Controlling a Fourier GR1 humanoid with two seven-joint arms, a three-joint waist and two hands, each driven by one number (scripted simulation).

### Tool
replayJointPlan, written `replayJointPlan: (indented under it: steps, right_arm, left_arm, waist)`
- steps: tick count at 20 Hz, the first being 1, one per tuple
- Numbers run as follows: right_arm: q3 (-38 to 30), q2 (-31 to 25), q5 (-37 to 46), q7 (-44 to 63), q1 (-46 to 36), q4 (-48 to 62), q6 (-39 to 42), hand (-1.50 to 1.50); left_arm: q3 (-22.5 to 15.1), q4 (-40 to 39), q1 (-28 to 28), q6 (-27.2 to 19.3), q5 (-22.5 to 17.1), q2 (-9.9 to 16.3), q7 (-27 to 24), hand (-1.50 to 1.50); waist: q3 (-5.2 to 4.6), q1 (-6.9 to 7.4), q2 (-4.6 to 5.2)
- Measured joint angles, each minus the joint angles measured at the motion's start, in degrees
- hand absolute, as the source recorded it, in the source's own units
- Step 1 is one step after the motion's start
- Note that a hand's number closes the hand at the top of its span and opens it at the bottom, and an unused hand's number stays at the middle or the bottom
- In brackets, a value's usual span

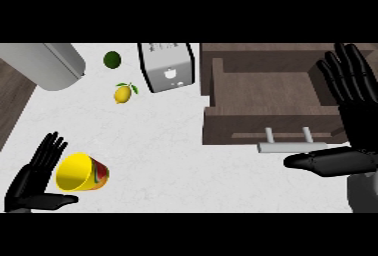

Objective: Pick up the cup, place it into the drawer and close the drawer

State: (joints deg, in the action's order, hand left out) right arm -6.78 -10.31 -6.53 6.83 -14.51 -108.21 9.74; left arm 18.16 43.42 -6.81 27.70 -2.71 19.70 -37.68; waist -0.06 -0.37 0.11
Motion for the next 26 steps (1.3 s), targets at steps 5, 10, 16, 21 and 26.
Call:
replayJointPlan:
  steps: [5, 10, 16, 21, 26]
  right_arm:
    - [0.97, 0.52, 0.63, 1.69, -1.05, -0.61, -0.78, -1.50]
    - [0.43, 0.31, 0.27, 0.45, -1.22, 0.81, -0.12, -1.50]
    - [0.87, 0.31, 0.32, 1.57, -0.86, -0.55, -0.11, -1.50]
    - [0.24, -0.14, -0.25, 1.51, -0.86, -0.39, 0.37, -1.50]
    - [-0.10, -0.40, -0.14, 1.53, -1.87, 0.58, 0.28, -1.50]
  left_arm:
    - [-0.42, -12.80, -4.50, -3.20, 3.42, 1.32, -7.40, -1.50]
    - [-0.83, -19.61, -7.37, -5.25, 4.77, 1.05, -11.91, -1.50]
    - [-1.45, -24.75, -10.05, -7.16, 5.98, 0.04, -15.59, -1.50]
    - [-1.90, -27.38, -11.38, -7.71, 6.75, 0.39, -17.31, -1.50]
    - [-2.49, -28.52, -13.35, -7.52, 7.17, -0.24, -17.69, -1.50]
  waist:
    - [-0.06, -0.21, 0.08]
    - [-0.10, -0.33, 0.17]
    - [-0.15, -0.60, 0.23]
    - [-0.19, -0.76, 0.33]
    - [-0.21, -0.77, 0.38]
